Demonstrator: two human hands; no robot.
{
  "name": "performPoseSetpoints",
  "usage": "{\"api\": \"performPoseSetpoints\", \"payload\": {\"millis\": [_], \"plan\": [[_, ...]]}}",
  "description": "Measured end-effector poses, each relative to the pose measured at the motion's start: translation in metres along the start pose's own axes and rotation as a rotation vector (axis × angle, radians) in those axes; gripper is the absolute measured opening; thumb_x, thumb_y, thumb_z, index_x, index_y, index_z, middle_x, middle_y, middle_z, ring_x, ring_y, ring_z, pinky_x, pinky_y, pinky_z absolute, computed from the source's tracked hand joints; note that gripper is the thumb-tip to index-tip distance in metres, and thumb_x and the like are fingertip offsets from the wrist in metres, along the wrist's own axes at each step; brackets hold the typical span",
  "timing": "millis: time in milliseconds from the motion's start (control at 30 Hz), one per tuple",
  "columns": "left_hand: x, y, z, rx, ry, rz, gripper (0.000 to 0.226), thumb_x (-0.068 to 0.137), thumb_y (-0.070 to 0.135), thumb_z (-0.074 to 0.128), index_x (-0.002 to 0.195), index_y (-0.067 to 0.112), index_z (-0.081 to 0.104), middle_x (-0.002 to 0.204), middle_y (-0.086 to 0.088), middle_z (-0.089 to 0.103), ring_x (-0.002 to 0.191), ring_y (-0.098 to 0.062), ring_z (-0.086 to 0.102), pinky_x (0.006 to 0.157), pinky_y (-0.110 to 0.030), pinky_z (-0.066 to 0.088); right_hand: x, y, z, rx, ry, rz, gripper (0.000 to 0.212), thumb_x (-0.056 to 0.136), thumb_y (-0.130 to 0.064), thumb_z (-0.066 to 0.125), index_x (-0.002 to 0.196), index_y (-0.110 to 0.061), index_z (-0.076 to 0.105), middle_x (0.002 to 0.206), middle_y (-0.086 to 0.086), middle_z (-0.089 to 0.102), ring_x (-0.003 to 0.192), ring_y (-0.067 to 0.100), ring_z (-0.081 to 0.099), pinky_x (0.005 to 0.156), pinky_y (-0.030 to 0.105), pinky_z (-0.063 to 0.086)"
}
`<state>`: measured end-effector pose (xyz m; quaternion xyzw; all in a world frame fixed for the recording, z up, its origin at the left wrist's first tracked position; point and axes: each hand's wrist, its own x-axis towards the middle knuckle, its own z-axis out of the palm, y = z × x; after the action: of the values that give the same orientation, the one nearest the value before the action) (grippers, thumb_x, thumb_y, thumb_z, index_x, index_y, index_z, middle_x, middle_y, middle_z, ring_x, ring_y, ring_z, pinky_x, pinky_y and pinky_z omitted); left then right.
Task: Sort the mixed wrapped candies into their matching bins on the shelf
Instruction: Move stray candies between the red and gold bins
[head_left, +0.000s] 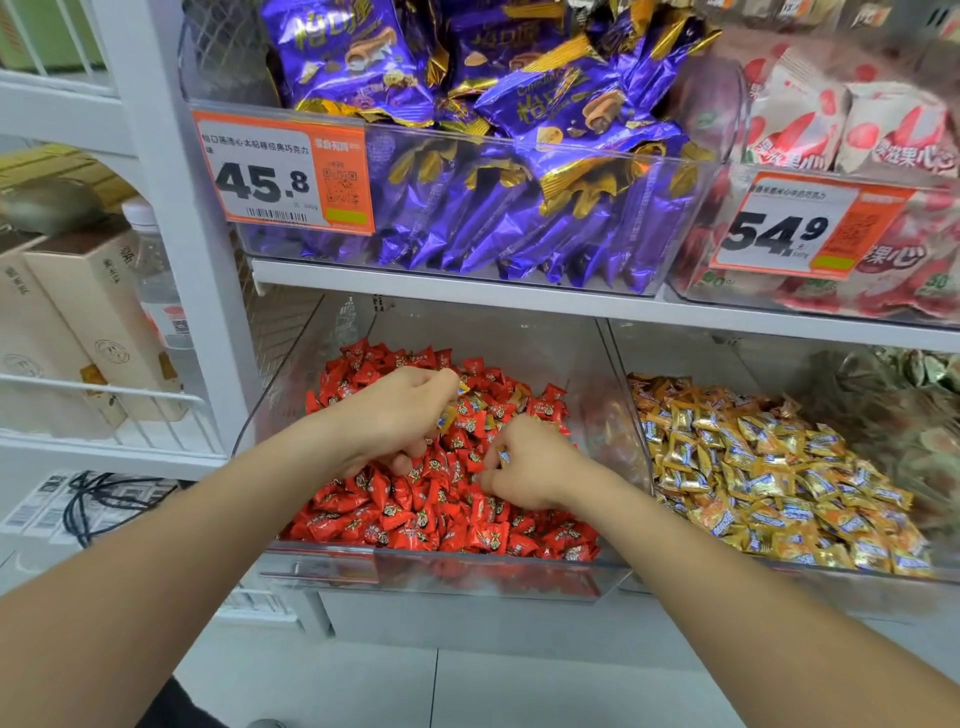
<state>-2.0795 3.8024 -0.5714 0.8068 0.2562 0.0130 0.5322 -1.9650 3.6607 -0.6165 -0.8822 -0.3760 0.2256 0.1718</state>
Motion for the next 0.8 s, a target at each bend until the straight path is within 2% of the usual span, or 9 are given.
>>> {"api": "performPoseSetpoints", "payload": {"millis": [33,100,167,267,400,500,600,700,800], "plan": [[0.000,0.001,0.001,-0.024,0.000,0.000,0.030,0.103,0.041,0.037,0.091,0.018,0.052,0.074,-0.002,0.037,0.052,-0.012,0.038,0.044,-0.026,0.036,-0.002,-0.003,-0.004,0.060,0.006,0.042,0.028,0.088,-0.030,0.077,0.083,-0.003,0.076,0.069,0.003,0.068,0.073,0.030,0.070,0.065,0.038,0.058],[0.002,0.002,0.003,-0.076,-0.003,-0.018,0.042,0.105,0.051,0.040,0.091,0.014,0.055,0.070,-0.002,0.039,0.047,-0.011,0.039,0.043,-0.026,0.039,-0.006,-0.008,-0.015,0.186,0.022,0.128,0.028,0.083,-0.034,0.074,0.073,-0.009,0.067,0.055,0.001,0.053,0.051,0.024,0.053,0.046,0.030,0.042],[0.004,0.001,0.004,-0.126,0.004,-0.045,0.047,0.105,0.057,0.045,0.097,0.013,0.060,0.065,-0.001,0.040,0.045,-0.012,0.043,0.042,-0.026,0.045,-0.009,-0.011,-0.027,0.304,-0.037,0.225,0.025,0.079,-0.037,0.066,0.076,-0.012,0.061,0.058,0.002,0.051,0.048,0.018,0.043,0.043,0.022,0.032],[0.008,0.001,0.002,-0.154,0.056,-0.048,0.034,0.104,0.040,0.053,0.088,0.011,0.056,0.066,-0.005,0.045,0.047,-0.016,0.054,0.044,-0.028,0.051,-0.014,-0.015,-0.035,0.421,-0.159,0.284,0.027,0.089,-0.039,0.053,0.081,-0.013,0.054,0.060,0.000,0.046,0.043,0.012,0.033,0.041,0.019,0.022],[0.017,0.003,-0.001,-0.290,0.082,-0.056,0.034,0.103,0.023,0.057,0.074,0.005,0.054,0.076,-0.016,0.057,0.060,-0.026,0.072,0.050,-0.033,0.058,-0.014,-0.013,-0.030,0.371,0.027,0.176,0.040,0.103,-0.037,0.051,0.085,-0.005,0.067,0.058,0.002,0.060,0.046,0.017,0.048,0.041,0.020,0.035],[0.023,0.005,-0.006,-0.420,0.061,-0.087,0.025,0.101,0.018,0.065,0.082,0.003,0.058,0.075,-0.015,0.061,0.060,-0.021,0.069,0.052,-0.030,0.058,0.000,-0.004,-0.025,0.162,0.250,0.058,0.045,0.105,-0.032,0.054,0.083,0.002,0.072,0.064,0.007,0.073,0.054,0.023,0.061,0.053,0.027,0.047],[0.029,0.005,-0.010,-0.557,0.022,-0.146,0.018,0.097,0.015,0.074,0.101,0.000,0.064,0.070,-0.010,0.059,0.054,-0.016,0.058,0.046,-0.025,0.052,0.015,-0.001,-0.016,0.005,0.414,-0.097,0.032,0.106,-0.020,0.052,0.084,-0.010,0.073,0.082,0.012,0.073,0.078,0.034,0.067,0.074,0.040,0.054],[0.037,0.004,-0.012,-0.590,0.037,-0.206,0.026,0.099,0.019,0.071,0.114,-0.003,0.070,0.067,-0.005,0.052,0.051,-0.013,0.049,0.041,-0.021,0.045,0.025,-0.008,-0.009,-0.032,0.369,-0.189,0.026,0.107,-0.024,0.053,0.110,-0.018,0.078,0.109,0.009,0.077,0.105,0.034,0.068,0.091,0.043,0.055],[0.041,0.007,-0.012,-0.613,0.052,-0.236,0.024,0.101,0.029,0.068,0.098,0.005,0.069,0.063,-0.001,0.047,0.047,-0.010,0.041,0.037,-0.018,0.039,0.027,-0.012,-0.012,-0.058,0.194,-0.235,0.022,0.104,-0.025,0.060,0.115,-0.023,0.080,0.110,0.003,0.079,0.105,0.024,0.070,0.095,0.033,0.054]]}}
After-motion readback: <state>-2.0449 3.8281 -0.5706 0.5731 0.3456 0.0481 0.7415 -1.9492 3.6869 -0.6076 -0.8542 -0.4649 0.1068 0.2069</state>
